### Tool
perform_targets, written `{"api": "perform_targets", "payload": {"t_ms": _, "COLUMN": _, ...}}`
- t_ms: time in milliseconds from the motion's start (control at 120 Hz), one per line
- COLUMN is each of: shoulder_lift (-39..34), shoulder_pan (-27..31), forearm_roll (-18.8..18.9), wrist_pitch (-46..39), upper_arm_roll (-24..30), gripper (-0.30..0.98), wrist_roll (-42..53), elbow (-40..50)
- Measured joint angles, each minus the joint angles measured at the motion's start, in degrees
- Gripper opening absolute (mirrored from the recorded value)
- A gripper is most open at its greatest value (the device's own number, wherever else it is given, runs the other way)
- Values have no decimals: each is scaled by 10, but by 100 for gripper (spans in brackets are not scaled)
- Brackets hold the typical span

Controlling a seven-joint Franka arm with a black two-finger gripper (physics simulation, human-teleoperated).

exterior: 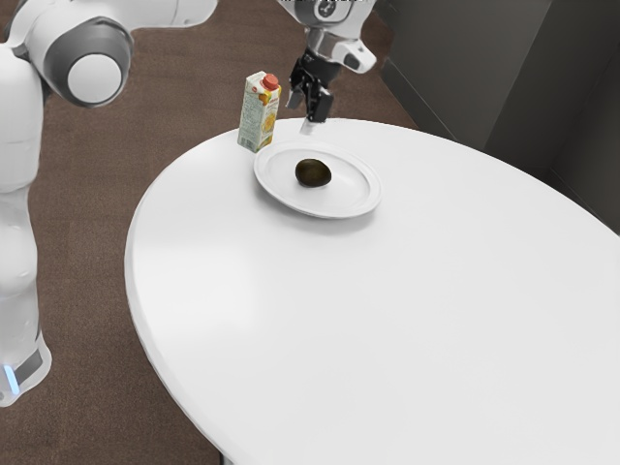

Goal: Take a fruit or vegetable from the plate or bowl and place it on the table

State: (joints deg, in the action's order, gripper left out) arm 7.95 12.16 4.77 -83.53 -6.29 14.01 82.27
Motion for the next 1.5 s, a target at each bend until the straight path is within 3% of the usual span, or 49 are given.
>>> {"api": "perform_targets", "payload": {"t_ms": 192, "shoulder_lift": -43, "shoulder_pan": 1, "forearm_roll": 6, "wrist_pitch": -42, "upper_arm_roll": -36, "gripper": 68, "wrist_roll": 56, "elbow": 77}}
{"api": "perform_targets", "payload": {"t_ms": 450, "shoulder_lift": -32, "shoulder_pan": 10, "forearm_roll": 14, "wrist_pitch": -82, "upper_arm_roll": -75, "gripper": 68, "wrist_roll": 120, "elbow": 88}}
{"api": "perform_targets", "payload": {"t_ms": 750, "shoulder_lift": 7, "shoulder_pan": 2, "forearm_roll": 4, "wrist_pitch": -119, "upper_arm_roll": -74, "gripper": 68, "wrist_roll": 168, "elbow": 94}}
{"api": "perform_targets", "payload": {"t_ms": 1075, "shoulder_lift": 15, "shoulder_pan": -14, "forearm_roll": -58, "wrist_pitch": -152, "upper_arm_roll": -47, "gripper": 68, "wrist_roll": 193, "elbow": 103}}
{"api": "perform_targets", "payload": {"t_ms": 1500, "shoulder_lift": 39, "shoulder_pan": -14, "forearm_roll": -63, "wrist_pitch": -202, "upper_arm_roll": -41, "gripper": 68, "wrist_roll": 198, "elbow": 122}}
